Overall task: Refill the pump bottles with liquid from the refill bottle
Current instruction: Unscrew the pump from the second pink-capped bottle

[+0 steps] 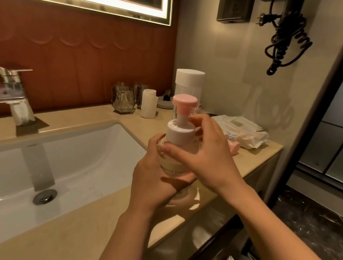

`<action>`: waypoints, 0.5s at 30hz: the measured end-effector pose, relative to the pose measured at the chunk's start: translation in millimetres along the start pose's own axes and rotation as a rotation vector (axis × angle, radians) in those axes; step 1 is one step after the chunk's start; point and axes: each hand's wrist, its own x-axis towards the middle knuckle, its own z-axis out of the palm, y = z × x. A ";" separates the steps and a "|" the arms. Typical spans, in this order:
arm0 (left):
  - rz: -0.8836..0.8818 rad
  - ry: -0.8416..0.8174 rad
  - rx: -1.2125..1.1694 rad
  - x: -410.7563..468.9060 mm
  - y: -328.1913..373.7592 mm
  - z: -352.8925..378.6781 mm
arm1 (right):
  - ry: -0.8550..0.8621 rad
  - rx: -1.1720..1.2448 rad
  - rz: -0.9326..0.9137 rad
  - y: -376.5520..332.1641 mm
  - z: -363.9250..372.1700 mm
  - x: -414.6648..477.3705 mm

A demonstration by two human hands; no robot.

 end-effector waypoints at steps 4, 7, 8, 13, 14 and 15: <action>-0.048 0.028 -0.018 0.8 1.3 0.7 | 0.143 -0.068 0.033 -9.3 11.0 17.7; -0.040 0.044 0.022 1.4 -1.6 2.0 | 0.192 -0.119 0.057 -9.6 14.9 23.8; -0.032 0.045 0.028 1.6 -2.3 2.4 | 0.195 -0.109 0.062 -8.4 13.3 24.4; 0.014 0.048 0.051 2.4 -4.9 3.5 | 0.161 -0.011 0.068 -6.2 3.4 21.9; 0.013 0.044 0.049 2.6 -6.1 3.4 | 0.145 -0.001 0.072 -6.4 2.6 22.0; 0.009 0.036 0.040 3.0 -7.0 3.3 | 0.119 0.028 0.080 -6.0 1.5 22.6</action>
